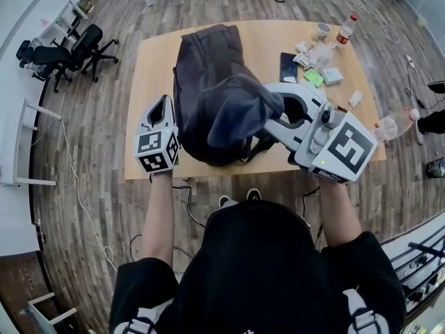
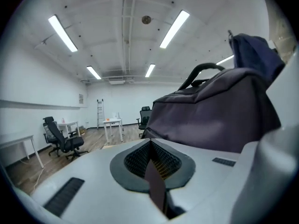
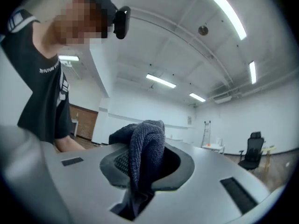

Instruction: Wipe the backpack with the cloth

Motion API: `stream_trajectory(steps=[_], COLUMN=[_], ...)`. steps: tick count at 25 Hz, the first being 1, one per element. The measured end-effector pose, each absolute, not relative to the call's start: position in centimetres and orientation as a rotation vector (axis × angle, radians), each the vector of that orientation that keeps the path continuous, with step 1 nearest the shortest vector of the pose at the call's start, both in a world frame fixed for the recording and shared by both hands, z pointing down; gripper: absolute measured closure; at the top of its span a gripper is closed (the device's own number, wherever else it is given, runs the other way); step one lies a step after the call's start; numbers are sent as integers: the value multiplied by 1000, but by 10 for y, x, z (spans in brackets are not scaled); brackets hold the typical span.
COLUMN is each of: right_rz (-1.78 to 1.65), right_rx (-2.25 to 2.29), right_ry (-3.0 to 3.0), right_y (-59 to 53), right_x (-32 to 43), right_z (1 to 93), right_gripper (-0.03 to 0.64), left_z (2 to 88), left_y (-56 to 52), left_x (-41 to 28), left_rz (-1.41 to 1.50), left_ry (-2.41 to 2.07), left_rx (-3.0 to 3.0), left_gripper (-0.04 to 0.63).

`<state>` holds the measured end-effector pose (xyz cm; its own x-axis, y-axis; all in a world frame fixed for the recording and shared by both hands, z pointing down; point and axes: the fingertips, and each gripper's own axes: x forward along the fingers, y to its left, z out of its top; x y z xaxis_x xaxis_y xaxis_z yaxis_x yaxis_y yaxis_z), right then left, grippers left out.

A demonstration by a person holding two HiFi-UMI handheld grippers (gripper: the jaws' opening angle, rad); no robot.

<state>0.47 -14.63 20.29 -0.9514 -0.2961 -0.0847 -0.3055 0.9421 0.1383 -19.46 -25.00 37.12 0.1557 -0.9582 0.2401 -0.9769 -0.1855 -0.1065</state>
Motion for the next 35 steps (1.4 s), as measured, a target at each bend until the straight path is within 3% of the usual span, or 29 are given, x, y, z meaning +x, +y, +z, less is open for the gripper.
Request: stream_trajectory(steps=[4,6,11,25,35], right_rz=[720,806,713,579,466], right_rx=[-841,-856,-603,-674,-646], right_ry=[3101,3164,3323,3305,3381], right_y=[-183,-186,-166,-132,-106], right_x=[-11,-31,-67,-68,-78], right_z=[191,203,242,272,344], right_gripper=[563,563,563,563,563], left_z=[380,382,397,411,412], left_y=[-210,-197,-173,-143,-126], left_x=[-178,-172,-177,-178,-180], left_rz=[334,308,303,268,260], left_ry=[-1928,-1933,-1929,-1807,-1733], left_rx=[2312,2299,2233,2245,2287], left_gripper=[583,583,583,583,583])
